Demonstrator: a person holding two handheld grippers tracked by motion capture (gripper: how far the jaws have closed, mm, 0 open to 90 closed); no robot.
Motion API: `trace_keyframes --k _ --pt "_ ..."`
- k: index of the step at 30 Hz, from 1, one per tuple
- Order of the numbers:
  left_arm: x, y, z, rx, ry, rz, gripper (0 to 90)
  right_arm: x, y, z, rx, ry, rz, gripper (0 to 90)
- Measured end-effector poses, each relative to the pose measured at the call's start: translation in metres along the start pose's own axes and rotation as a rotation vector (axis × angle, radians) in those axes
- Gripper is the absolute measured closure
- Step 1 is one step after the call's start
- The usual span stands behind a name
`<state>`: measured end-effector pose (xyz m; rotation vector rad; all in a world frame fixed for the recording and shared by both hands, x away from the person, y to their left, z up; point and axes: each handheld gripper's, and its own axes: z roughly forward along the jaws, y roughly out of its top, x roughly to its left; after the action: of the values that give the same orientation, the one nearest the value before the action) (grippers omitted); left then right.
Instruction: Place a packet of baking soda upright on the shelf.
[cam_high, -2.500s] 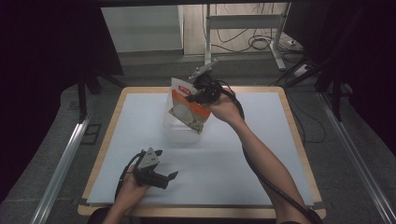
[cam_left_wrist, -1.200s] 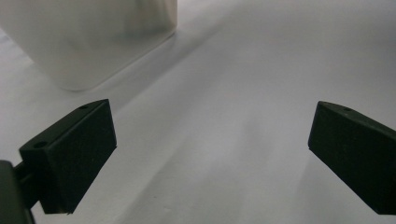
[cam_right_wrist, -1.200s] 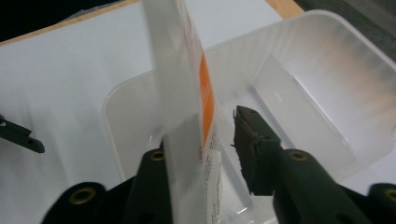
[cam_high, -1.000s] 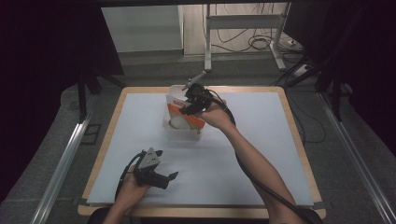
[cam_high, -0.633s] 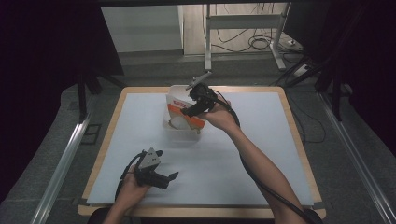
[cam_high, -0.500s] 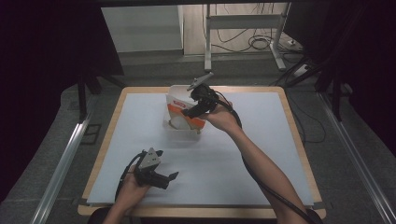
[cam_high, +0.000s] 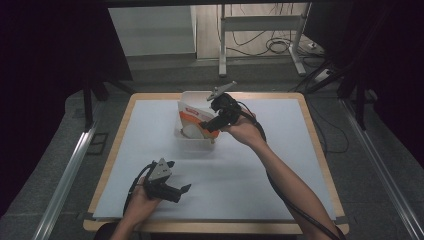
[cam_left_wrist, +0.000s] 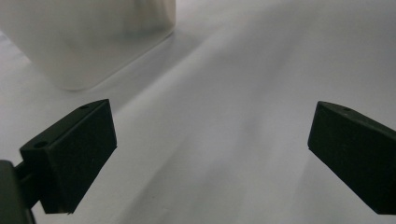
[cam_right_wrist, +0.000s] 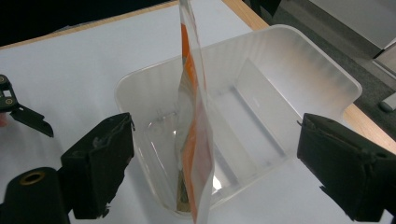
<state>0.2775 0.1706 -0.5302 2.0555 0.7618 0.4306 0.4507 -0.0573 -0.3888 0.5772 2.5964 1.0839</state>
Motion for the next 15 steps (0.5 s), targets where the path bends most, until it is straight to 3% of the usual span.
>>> trace_keyframes --k 15 --pt "0.000 0.001 -0.001 0.005 -0.001 -0.001 1.6 0.003 -0.012 -0.015 -0.019 -0.001 -0.003 6.6"
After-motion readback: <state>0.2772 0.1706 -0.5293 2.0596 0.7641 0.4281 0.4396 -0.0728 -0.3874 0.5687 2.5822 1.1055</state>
